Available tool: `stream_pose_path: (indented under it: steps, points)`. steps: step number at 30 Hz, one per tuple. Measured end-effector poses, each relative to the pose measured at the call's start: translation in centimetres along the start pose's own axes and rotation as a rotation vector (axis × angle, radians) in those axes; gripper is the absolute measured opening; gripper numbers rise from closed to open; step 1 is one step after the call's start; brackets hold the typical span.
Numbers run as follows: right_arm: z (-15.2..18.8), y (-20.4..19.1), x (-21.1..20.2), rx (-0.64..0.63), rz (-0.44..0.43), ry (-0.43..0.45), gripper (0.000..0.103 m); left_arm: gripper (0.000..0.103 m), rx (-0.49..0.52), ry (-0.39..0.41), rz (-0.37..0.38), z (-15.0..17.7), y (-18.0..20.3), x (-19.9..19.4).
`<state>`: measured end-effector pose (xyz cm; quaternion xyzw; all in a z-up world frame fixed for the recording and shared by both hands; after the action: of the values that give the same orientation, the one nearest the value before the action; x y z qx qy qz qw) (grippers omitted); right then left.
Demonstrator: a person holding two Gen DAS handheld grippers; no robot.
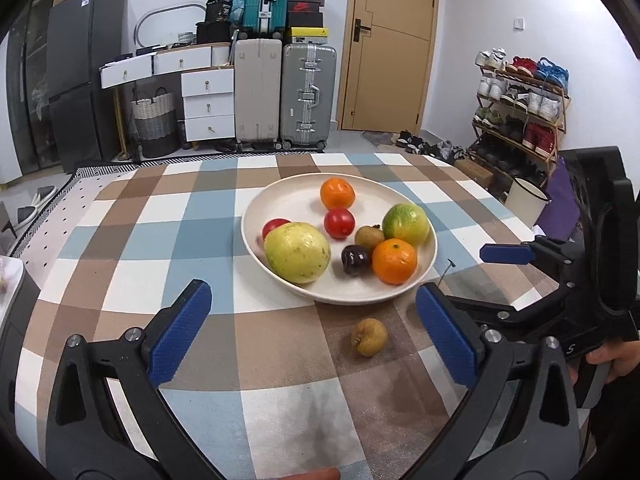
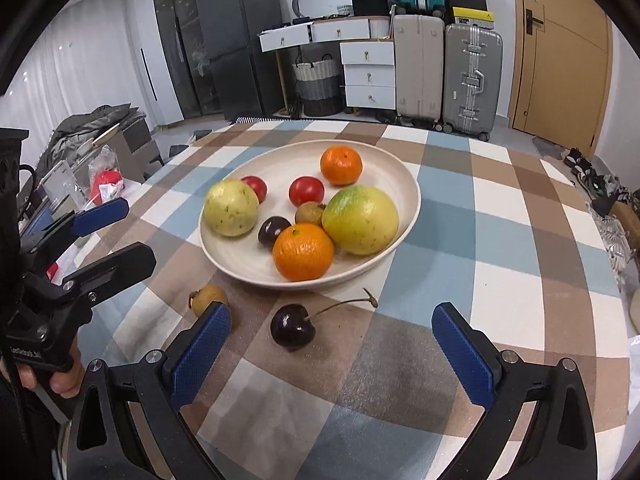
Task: Organize fruits
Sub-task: 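Reach the right gripper to the dark cherry and close on it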
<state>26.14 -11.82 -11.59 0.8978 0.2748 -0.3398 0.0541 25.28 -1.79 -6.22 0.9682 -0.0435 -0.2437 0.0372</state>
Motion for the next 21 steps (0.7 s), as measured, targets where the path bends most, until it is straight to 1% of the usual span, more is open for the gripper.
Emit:
stream_pose_path:
  steps: [5,8,14,17,19,20,21]
  points:
    - [0.9,0.5,0.7,-0.001,0.02,-0.035,0.102,0.102,0.009,-0.021,0.007,0.5,0.3,0.5]
    - [1.3,0.5,1.2,-0.003,0.017,-0.057,0.102,0.102,0.014,-0.034,0.008,0.7,0.4,0.9]
    - [1.5,-0.1,1.2,-0.043,0.018,-0.061,0.101,0.102,0.01,-0.047,0.009,1.1,0.3,1.3]
    - [1.6,-0.4,1.2,-0.06,0.022,-0.061,0.095,0.102,0.01,-0.055,0.002,1.2,0.1,1.5]
    - [1.6,-0.7,1.2,-0.066,0.015,-0.066,0.088,0.102,0.011,-0.058,0.004,1.3,0.1,1.6]
    - [1.7,-0.7,1.3,-0.069,0.015,-0.072,0.086,0.102,0.011,-0.059,0.009,1.3,0.2,1.7]
    - [1.8,-0.8,1.4,-0.072,0.016,-0.079,0.082,0.102,0.012,-0.059,0.01,1.3,0.2,1.7]
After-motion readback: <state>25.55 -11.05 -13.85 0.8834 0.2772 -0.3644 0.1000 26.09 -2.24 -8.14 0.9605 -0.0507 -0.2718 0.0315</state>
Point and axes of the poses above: each gripper's, at about its wrist camera, not at the fingertips, and x roughly the way its jaws point, y to its right, z to its underside, the point moved 10 cm from there along x, roughly the way its jaws point, and after that the axes turned 7 degrees about y, right-handed, at the moved point
